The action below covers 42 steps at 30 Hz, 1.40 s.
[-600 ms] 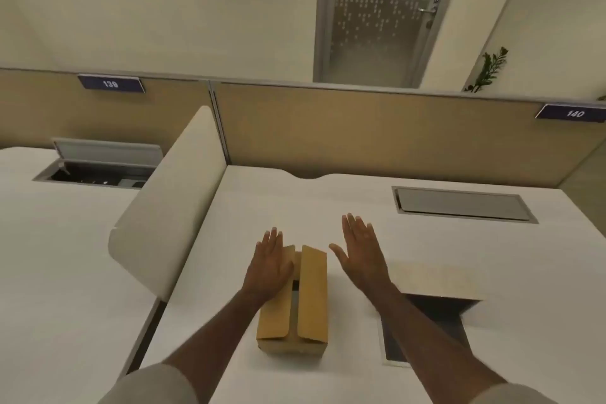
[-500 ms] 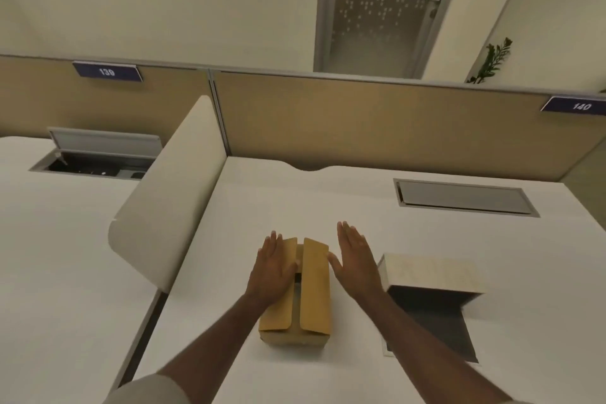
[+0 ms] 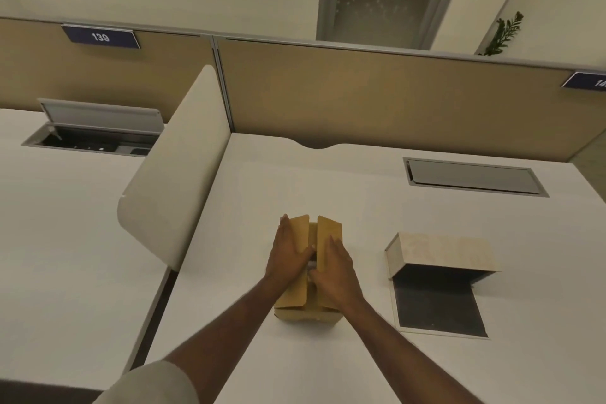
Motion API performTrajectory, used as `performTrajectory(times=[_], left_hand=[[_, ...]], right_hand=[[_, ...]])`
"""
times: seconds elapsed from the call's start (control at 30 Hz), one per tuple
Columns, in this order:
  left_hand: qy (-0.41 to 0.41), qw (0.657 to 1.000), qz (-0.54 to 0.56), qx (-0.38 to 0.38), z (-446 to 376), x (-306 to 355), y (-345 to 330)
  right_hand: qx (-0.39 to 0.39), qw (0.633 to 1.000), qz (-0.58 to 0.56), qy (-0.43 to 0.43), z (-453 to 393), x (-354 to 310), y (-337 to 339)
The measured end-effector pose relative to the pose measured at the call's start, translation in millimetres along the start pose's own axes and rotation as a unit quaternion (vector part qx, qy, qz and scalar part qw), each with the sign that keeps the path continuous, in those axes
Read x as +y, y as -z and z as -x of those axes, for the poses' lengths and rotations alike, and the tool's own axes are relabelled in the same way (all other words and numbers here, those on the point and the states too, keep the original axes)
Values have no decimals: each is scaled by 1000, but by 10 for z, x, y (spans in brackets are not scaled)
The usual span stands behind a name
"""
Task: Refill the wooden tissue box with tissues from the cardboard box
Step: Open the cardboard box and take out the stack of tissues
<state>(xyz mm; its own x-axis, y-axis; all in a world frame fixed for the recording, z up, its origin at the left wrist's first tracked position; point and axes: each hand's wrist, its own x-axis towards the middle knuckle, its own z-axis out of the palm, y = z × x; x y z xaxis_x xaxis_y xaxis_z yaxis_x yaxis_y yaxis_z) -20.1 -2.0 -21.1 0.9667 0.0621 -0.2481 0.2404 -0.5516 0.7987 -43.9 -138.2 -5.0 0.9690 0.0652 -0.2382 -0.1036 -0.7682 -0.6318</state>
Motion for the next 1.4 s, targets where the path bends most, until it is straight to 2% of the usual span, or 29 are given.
performTrajectory(times=[0.23,0.3,0.37,0.47,0.53,0.73,0.8,0.87,0.93,1.0,1.03,1.1,1.13,1.2,1.27,1.33,1.4], left_hand=[[-14,999,35,-3,-36,36,231],[-12,998,66,1,-32,-14,372],[-11,998,66,6,-30,-129,534],[18,999,37,7,-46,-373,756],[56,998,23,-3,-64,-546,855],[164,983,-30,-74,-121,-811,872],[175,980,-26,-94,-135,-813,853],[163,982,-26,-95,-143,-783,876],[139,986,-33,-80,-141,-723,945],[103,991,-62,-63,-141,-641,1038],[77,992,-88,-48,-138,-576,1084],[3,991,-133,-5,-122,-384,1135],[-40,989,-138,13,-117,-251,1130],[-126,982,-138,25,-122,41,1039],[-198,964,-177,-7,-157,303,844],[-226,928,-287,-68,-224,453,606],[-202,873,-424,-130,-306,457,390]], right_hand=[[-43,997,53,-26,56,128,-34],[-32,998,11,-50,79,148,15],[16,993,-95,-69,112,194,107],[99,951,-271,-111,193,357,307],[118,922,-335,-154,250,510,417],[95,853,-418,-299,351,826,372],[94,835,-435,-324,368,851,324],[101,834,-435,-325,366,824,343],[116,852,-412,-302,359,762,417],[164,888,-358,-238,373,658,521],[208,910,-309,-182,392,592,575],[288,938,-192,-15,431,422,660],[293,944,-133,71,444,332,666],[205,964,-30,166,440,151,580],[96,980,70,159,412,16,400],[49,978,150,136,350,-16,216],[21,965,231,125,291,-31,124]])
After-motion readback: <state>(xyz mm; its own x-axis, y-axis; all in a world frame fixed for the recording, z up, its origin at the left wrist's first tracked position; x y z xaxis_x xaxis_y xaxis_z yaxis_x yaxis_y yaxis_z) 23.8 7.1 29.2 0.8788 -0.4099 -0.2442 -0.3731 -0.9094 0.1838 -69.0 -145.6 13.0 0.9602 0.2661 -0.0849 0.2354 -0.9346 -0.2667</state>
